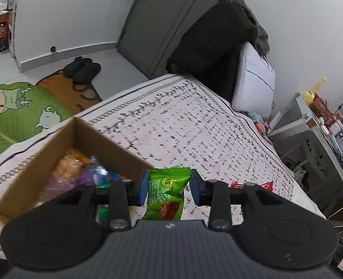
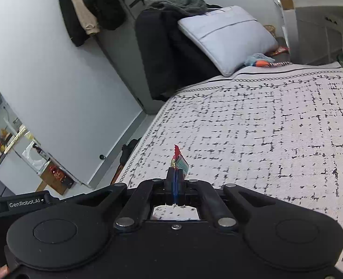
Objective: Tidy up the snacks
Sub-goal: 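Lift both candies and carry them over the cardboard box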
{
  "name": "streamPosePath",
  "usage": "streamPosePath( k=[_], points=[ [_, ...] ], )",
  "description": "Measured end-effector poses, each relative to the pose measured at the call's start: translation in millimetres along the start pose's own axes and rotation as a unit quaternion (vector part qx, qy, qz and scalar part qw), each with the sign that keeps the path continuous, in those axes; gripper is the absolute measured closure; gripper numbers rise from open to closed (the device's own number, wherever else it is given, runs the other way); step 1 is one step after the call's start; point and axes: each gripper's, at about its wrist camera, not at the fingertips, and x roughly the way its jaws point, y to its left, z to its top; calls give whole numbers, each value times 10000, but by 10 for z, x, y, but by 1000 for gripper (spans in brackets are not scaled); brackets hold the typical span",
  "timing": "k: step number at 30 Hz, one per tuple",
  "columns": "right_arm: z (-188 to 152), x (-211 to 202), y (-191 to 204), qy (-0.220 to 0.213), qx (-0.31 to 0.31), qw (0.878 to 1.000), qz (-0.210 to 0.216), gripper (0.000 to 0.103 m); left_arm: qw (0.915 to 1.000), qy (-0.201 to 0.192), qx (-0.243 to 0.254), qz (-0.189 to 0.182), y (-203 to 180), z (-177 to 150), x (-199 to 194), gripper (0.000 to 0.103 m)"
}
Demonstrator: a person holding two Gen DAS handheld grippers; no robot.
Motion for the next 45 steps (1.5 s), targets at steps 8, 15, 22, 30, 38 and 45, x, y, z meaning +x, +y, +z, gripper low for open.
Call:
streamPosePath(
  k=[8, 15, 22, 30, 38, 45],
  points=[
    [-222, -136, 335, -20, -168, 9999, -23, 103, 9999, -16, -120, 35, 344, -30, -226, 67],
    [-331, -219, 745, -118, -501, 9987, -52, 103, 9997, 56, -209, 65, 638, -59, -349, 67],
    [-421, -218, 1083, -176, -750, 9970, 41, 103, 9996, 116, -237, 86, 894, -17, -414, 67],
    [-551, -124, 1300, -35, -952, 9954, 55, 103, 9987, 417, -269, 73, 1083, -40, -349, 67],
    [-621, -56, 1414, 114, -1018, 9946, 146, 103, 9967, 714, -324, 214, 1176, -34, -248, 60],
    [-713, -86, 1463, 342, -1030, 9937, 277, 103, 9964, 740, -169, 385, 1142, -14, -270, 37]
  ],
)
